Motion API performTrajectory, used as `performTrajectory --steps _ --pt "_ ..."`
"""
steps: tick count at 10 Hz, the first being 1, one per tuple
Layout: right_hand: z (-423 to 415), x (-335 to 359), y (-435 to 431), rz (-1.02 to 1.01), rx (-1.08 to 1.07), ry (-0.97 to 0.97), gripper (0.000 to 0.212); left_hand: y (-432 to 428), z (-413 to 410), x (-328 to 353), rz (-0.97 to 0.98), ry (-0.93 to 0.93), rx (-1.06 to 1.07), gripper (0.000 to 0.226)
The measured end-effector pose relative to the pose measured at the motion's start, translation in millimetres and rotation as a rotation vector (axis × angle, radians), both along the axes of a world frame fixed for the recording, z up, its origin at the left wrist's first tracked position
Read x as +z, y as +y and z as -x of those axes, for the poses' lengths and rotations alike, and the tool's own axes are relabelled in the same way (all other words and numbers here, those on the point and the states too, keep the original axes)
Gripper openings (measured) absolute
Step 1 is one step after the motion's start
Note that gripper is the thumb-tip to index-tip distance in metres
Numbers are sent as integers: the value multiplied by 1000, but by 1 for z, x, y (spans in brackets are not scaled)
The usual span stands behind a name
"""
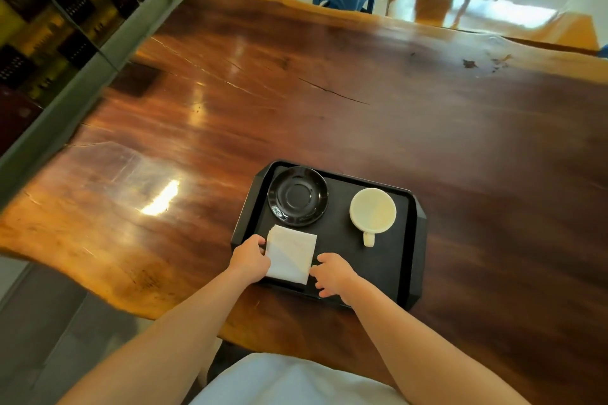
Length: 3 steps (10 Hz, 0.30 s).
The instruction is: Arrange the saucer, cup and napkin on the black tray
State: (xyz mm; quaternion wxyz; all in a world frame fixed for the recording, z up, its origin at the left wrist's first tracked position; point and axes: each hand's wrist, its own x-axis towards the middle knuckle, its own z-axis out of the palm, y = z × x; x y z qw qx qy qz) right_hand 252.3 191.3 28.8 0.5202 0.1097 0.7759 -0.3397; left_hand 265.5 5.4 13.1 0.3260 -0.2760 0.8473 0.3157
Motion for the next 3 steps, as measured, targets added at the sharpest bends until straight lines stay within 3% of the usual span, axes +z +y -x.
performTrajectory --steps 1,3 --pt "-9 -8 15 -84 -7 55 39 1 -10 11 33 15 -88 32" --pt "-6 25 38 -108 0 214 35 14 -6 37 30 48 -243 31"
